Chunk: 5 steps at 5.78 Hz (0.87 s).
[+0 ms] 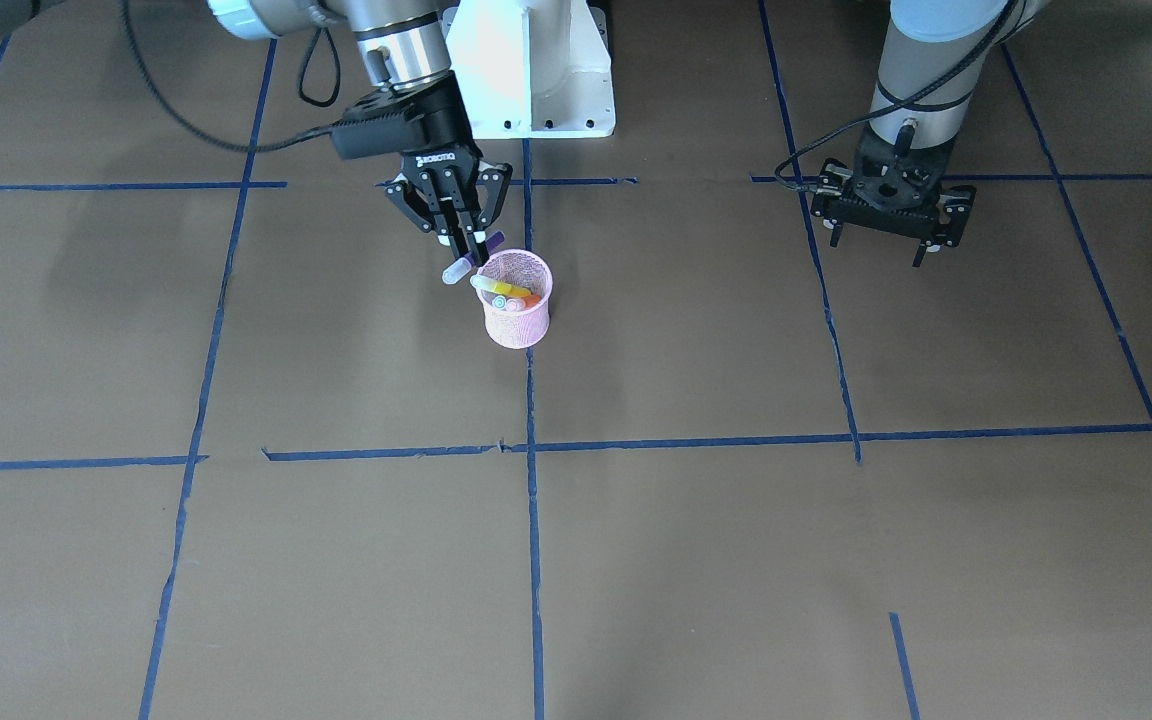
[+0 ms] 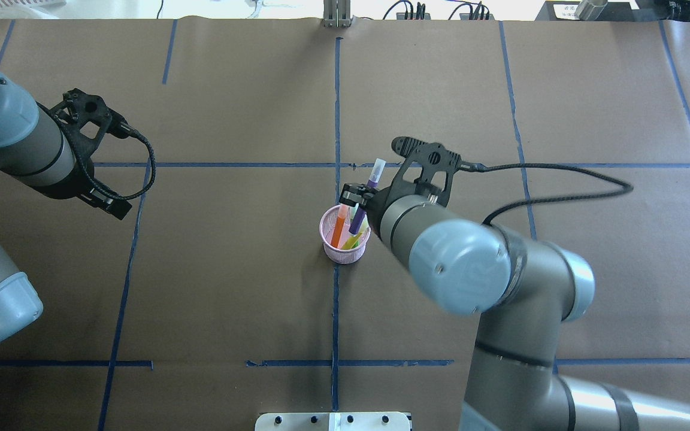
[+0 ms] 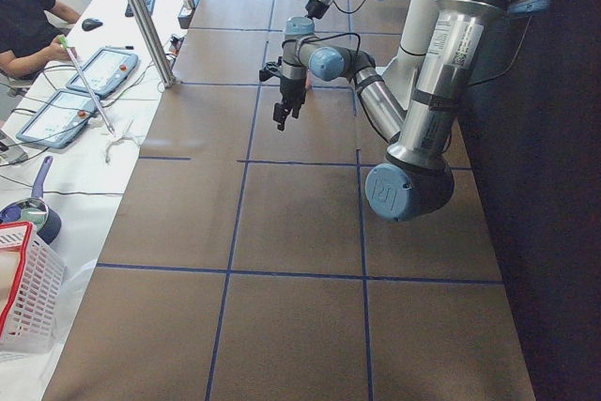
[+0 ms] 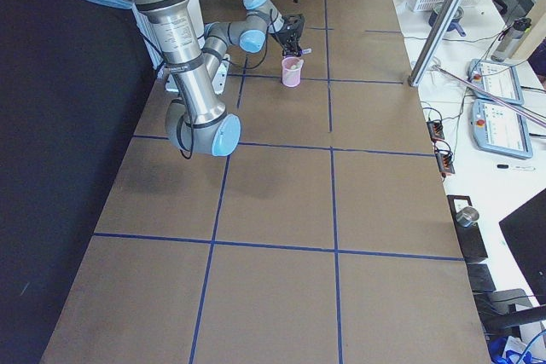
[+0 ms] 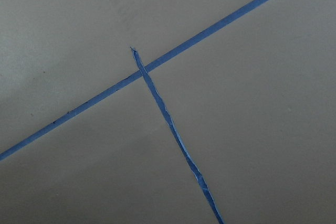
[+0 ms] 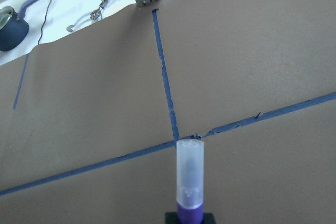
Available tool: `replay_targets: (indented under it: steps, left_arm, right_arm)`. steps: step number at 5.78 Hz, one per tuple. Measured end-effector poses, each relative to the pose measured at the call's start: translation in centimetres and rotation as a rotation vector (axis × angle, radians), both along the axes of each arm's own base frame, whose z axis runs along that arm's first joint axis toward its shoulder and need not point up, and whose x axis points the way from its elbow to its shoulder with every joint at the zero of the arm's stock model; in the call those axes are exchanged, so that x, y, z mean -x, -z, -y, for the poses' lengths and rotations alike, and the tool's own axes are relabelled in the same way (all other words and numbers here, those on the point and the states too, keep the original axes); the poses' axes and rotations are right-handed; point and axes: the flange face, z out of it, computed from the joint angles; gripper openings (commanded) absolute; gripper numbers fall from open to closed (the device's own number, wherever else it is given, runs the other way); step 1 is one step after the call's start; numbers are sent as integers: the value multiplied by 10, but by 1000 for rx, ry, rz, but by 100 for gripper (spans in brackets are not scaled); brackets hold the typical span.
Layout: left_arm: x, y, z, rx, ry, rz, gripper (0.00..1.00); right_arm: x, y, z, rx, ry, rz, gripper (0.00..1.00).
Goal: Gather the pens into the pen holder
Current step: 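Lift the purple marker with the right gripper and carry it over the pink cup, then lower the purple marker into the pink cup and open the right gripper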
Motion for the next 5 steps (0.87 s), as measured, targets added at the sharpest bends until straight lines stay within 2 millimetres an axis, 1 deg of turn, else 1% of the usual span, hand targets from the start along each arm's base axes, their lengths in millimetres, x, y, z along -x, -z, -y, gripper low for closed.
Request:
replay_targets:
  steps: [1,2,3,4,5]
  left_arm:
    - [0,-1,0,3,-3,-1,92]
    - [0,-1,0,4,-5,-1,92]
    - [-1,-1,0,4,-5,-2,93]
    - [-1,-1,0,5,-4,-2,93]
    - [0,-1,0,4,-4,-3,93]
  right_arm:
    - [16,0,-22,-79,-100,-33,0]
    - [29,-1,-40,-142,-173,-62,0]
    - [42,-5,-48,-177,-216,-92,0]
    - [60,-8,-50,-205,-252,-123,0]
    - [70,-5,-50,-214,-266,-133,10]
